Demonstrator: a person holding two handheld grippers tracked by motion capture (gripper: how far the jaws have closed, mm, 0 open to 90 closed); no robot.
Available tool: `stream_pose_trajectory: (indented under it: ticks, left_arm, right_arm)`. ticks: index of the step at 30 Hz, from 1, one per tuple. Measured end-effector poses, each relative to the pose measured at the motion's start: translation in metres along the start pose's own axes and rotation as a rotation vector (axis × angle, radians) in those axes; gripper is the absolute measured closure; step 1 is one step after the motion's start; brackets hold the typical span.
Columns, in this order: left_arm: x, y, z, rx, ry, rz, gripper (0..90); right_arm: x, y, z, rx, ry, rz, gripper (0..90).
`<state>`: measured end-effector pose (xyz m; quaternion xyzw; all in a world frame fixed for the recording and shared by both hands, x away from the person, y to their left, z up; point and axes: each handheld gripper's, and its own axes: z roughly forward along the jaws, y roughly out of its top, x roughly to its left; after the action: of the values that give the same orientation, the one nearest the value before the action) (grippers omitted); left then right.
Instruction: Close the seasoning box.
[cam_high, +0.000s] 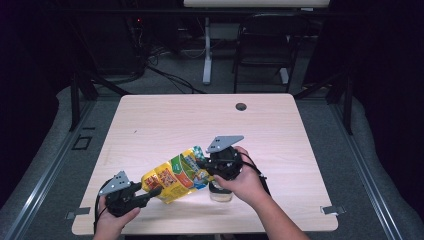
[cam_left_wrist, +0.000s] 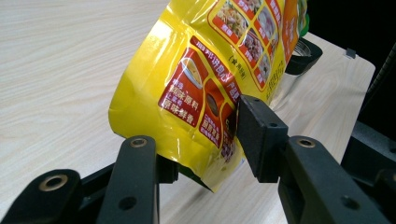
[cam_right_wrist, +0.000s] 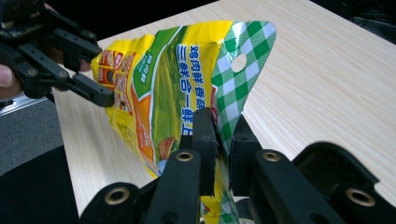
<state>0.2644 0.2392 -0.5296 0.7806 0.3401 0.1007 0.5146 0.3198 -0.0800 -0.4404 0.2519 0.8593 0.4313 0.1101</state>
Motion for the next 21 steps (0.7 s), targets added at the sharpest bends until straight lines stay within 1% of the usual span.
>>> stream_pose_trajectory:
  ticks: [3, 4, 5, 6, 7, 8, 9, 10, 12, 13, 14, 17, 18, 19, 20, 21]
  left_arm:
    - [0.000, 0.002, -0.001, 0.006, 0.006, 0.003, 61.8]
    - [0.000, 0.002, 0.000, -0.010, 0.008, 0.001, 61.9]
    - [0.000, 0.003, -0.001, -0.003, 0.016, 0.008, 62.0]
    - [0.000, 0.004, -0.001, -0.010, 0.030, 0.009, 62.0]
    - [0.000, 0.004, -0.001, -0.012, 0.032, 0.012, 62.0]
    - [0.001, 0.005, -0.002, 0.000, 0.019, 0.011, 62.0]
    - [0.001, 0.006, -0.002, 0.001, 0.022, 0.014, 62.0]
    - [0.001, 0.006, -0.001, -0.010, 0.024, 0.015, 62.0]
    - [0.000, 0.007, -0.002, -0.008, 0.029, 0.019, 62.0]
    - [-0.001, 0.007, -0.001, -0.021, 0.041, 0.018, 62.0]
    - [-0.001, 0.008, -0.003, -0.010, 0.024, 0.022, 62.0]
    - [-0.001, 0.009, -0.004, -0.011, 0.023, 0.028, 62.0]
    - [-0.002, 0.009, -0.003, -0.024, 0.037, 0.024, 62.0]
    - [-0.003, 0.009, -0.003, -0.025, 0.035, 0.022, 62.0]
    - [-0.003, 0.010, -0.004, -0.025, 0.036, 0.024, 61.9]
    - [-0.002, 0.011, -0.005, -0.014, 0.018, 0.028, 62.0]
  right_arm:
    - [-0.002, -0.006, 0.001, -0.002, 0.001, 0.007, 83.4]
    - [-0.003, -0.007, 0.001, 0.001, 0.003, 0.007, 83.0]
    - [-0.003, -0.008, 0.001, 0.001, 0.001, 0.007, 82.9]
    - [-0.003, -0.009, 0.002, -0.002, 0.006, 0.012, 82.8]
    - [-0.004, -0.010, 0.002, -0.005, 0.008, 0.014, 82.4]
    - [-0.004, -0.010, 0.002, -0.002, 0.007, 0.013, 82.3]
    - [-0.004, -0.012, 0.003, -0.005, 0.009, 0.014, 82.1]
    - [-0.004, -0.013, 0.003, -0.003, 0.008, 0.014, 81.9]
    - [-0.004, -0.015, 0.002, -0.014, 0.012, 0.019, 81.3]
    - [-0.004, -0.016, 0.001, -0.020, 0.014, 0.023, 81.1]
    - [-0.004, -0.016, 0.000, -0.021, 0.015, 0.020, 80.7]
    - [-0.003, -0.018, -0.001, -0.037, 0.023, 0.029, 77.7]
    - [-0.003, -0.019, -0.002, -0.038, 0.026, 0.029, 77.7]
    - [-0.002, -0.020, -0.003, -0.041, 0.027, 0.027, 77.6]
    - [-0.002, -0.021, -0.003, -0.049, 0.029, 0.035, 77.2]
    - [-0.002, -0.022, -0.003, -0.050, 0.031, 0.035, 76.9]
